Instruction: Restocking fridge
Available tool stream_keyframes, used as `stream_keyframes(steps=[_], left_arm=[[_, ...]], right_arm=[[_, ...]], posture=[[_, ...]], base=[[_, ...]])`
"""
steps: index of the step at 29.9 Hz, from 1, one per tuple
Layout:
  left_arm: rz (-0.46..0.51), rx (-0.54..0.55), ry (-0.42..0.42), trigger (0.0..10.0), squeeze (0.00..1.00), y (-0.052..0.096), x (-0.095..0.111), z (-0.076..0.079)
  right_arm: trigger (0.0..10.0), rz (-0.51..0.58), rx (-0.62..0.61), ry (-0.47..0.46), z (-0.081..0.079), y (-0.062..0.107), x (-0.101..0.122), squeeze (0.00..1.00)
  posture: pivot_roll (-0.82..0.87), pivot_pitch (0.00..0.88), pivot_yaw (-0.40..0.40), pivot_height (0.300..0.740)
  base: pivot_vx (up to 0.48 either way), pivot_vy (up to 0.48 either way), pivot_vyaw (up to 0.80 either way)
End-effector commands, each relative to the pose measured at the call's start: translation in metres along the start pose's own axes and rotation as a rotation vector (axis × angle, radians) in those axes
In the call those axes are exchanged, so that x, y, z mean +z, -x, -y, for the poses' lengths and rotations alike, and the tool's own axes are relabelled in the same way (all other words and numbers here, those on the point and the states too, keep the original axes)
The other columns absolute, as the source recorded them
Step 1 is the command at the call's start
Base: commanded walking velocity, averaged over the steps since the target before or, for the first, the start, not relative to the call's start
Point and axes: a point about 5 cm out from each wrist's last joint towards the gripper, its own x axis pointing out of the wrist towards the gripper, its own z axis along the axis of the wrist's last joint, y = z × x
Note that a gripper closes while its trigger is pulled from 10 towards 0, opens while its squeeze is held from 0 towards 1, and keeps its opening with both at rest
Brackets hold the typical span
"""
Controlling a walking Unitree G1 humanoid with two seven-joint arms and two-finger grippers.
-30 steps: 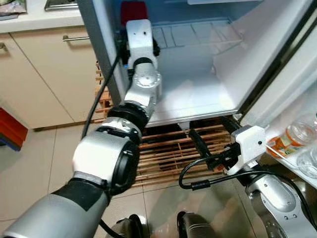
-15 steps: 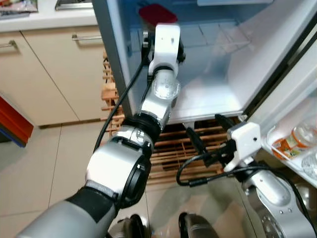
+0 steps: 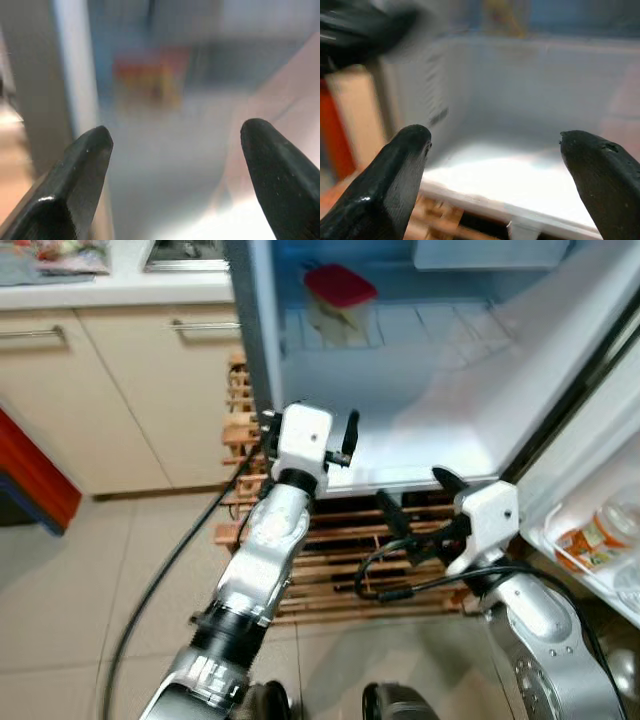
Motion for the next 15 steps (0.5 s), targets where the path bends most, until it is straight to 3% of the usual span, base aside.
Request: stream_keyframes(steps=[1, 5, 9, 12, 15], left_arm=[[0.069, -0.063, -0.022, 10.0, 0.0, 0.006, 0.009, 0.008], [0.017, 0.022, -0.118, 10.0, 0.0, 0.05, -0.002, -0.017], [-0.179, 0.1, -0.136, 10.0, 0.0, 0.093, -0.026, -0.035], [-0.282, 0.187, -0.109, 10.0, 0.0, 0.1, -0.039, -0.042], [-0.245, 0.199, -0.089, 10.0, 0.0, 0.088, -0.037, -0.041]], right_arm=[[10.0, 0.027, -0.055, 0.017, 0.007, -0.001, 0.002, 0.0], [10.0, 0.063, -0.154, 0.039, 0.016, 0.003, 0.0, 0.0], [10.0, 0.023, -0.2, 0.049, 0.024, 0.014, -0.014, 0.0], [10.0, -0.009, -0.215, 0.069, 0.028, 0.017, -0.025, 0.0], [10.0, -0.018, -0.24, 0.066, 0.033, 0.009, -0.033, 0.0]], posture=[[-0.2, 0.007, 0.02, 0.74], [-0.18, 0.0, 0.028, 0.74], [-0.17, 0.0, 0.036, 0.74], [-0.17, 0.0, 0.04, 0.74], [-0.17, 0.0, 0.038, 0.74]], base=[[0.0, 0.0, 0.0], [0.0, 0.0, 0.0], [0.0, 0.0, 0.0], [0.0, 0.0, 0.0], [0.0, 0.0, 0.0]])
